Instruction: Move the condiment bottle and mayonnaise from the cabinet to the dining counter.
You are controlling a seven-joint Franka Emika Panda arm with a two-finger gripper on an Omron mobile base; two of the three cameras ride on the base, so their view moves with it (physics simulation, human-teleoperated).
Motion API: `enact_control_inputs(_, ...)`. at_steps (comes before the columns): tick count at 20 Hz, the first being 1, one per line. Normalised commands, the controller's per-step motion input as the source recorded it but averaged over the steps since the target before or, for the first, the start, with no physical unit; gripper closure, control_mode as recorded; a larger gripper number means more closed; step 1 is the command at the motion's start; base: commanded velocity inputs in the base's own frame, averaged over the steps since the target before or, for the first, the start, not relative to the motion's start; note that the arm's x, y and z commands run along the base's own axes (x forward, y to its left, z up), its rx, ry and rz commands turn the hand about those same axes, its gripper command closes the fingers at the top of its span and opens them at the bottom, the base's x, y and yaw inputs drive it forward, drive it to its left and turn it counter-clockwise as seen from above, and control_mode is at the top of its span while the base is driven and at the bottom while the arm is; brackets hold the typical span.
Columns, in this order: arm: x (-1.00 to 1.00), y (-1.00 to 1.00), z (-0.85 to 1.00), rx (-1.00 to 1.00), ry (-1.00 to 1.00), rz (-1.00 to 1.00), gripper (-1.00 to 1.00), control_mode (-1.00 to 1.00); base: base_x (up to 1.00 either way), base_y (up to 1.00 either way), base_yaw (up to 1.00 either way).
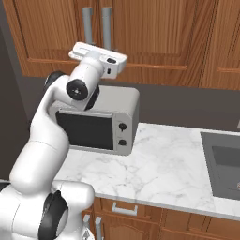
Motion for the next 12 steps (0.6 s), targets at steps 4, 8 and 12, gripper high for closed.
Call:
enact_control_inputs(4,0.41,-0.17,0.0,0.0,-0.02,0.0,-1.0,-1.0,0.0,0.0,0.0)
enact_control_inputs(8,0.5,-0.13,0.0,0.0,0.0,0.01,-1.0,-1.0,0.0,0.0,0.0)
enact_control_inputs(12,0.52,-0.11,0.0,0.0,0.0,0.0,-1.0,-1.0,0.0,0.0,0.0)
